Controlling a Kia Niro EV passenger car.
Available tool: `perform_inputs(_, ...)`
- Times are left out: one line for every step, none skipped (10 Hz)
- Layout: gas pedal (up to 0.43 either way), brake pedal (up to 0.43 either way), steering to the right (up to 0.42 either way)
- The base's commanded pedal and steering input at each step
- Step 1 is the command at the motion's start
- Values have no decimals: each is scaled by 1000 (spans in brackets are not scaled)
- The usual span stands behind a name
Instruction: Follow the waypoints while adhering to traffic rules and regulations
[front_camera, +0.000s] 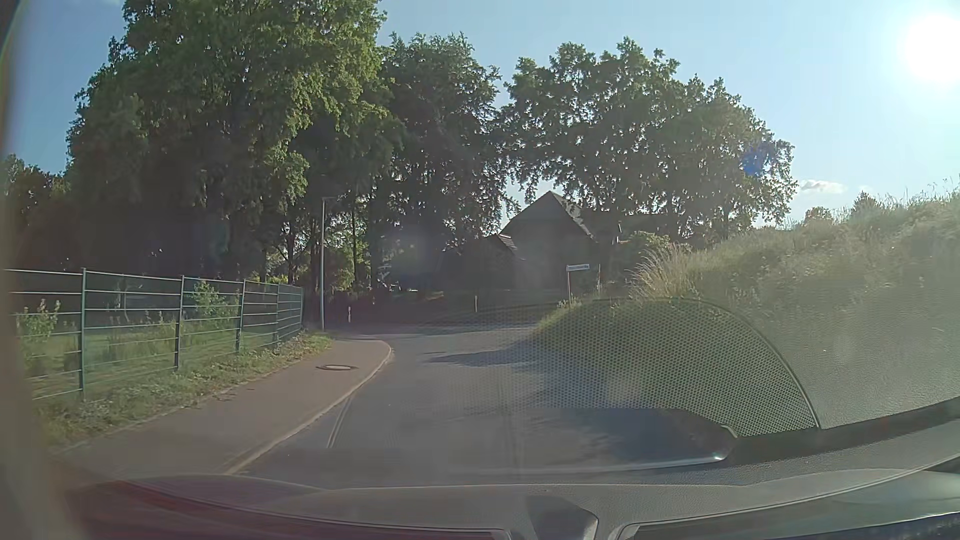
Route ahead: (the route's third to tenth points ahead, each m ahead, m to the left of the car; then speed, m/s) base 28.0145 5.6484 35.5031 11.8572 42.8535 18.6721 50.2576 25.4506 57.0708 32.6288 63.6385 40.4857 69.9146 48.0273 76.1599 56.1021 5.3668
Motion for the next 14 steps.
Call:
perform_inputs(118, 6, 1)
perform_inputs(118, 6, 1)
perform_inputs(118, 6, 1)
perform_inputs(118, 6, 1)
perform_inputs(118, 6, 1)
perform_inputs(118, 6, -7)
perform_inputs(118, 6, -11)
perform_inputs(118, 6, -16)
perform_inputs(118, 6, -24)
perform_inputs(118, 6, -29)
perform_inputs(118, 6, -36)
perform_inputs(118, 6, -41)
perform_inputs(118, 6, -41)
perform_inputs(118, 6, -41)
